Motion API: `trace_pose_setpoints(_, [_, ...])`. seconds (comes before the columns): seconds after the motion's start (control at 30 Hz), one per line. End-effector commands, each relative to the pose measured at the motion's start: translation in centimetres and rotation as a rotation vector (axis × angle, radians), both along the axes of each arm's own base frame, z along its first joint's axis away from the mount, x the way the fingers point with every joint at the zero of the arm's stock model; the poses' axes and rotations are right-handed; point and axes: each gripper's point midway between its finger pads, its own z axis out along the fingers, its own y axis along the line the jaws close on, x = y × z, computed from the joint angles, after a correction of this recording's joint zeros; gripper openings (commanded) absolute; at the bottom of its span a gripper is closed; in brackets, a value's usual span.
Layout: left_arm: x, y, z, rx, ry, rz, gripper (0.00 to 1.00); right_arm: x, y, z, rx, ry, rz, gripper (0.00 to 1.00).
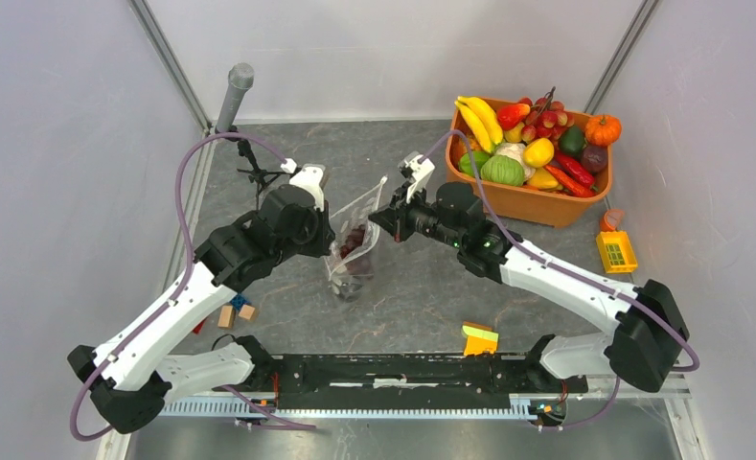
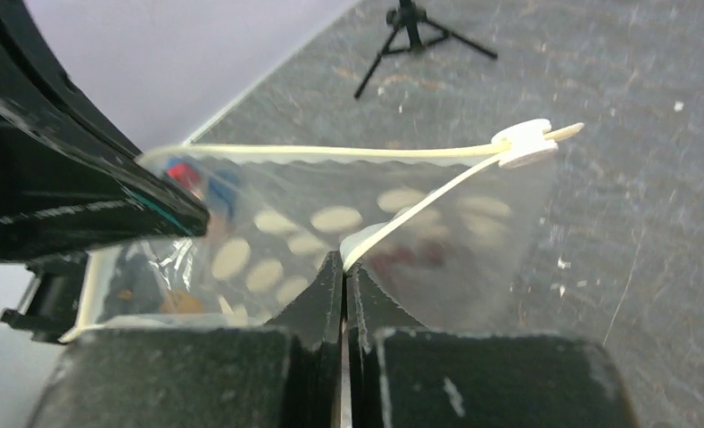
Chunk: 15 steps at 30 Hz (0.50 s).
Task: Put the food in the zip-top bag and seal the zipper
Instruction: Adjust the zipper food storage bag at the center of the board.
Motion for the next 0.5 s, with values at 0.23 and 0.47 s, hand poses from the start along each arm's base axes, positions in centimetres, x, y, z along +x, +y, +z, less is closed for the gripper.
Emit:
trace_pose_setpoints(0.23, [0.3,-0.8,-2.1,-0.033,0.017,-0.002,0.06,1.5,-3.1,-9.7,-0.165,0.131,-0.114,0.02])
trace_pose_setpoints(0.47, [0.5,-2.2,-4.7,-0.063,0.062,-0.009,0.05,1.2,-4.3,-8.8,-0.176,0.096,-0.118,0.16])
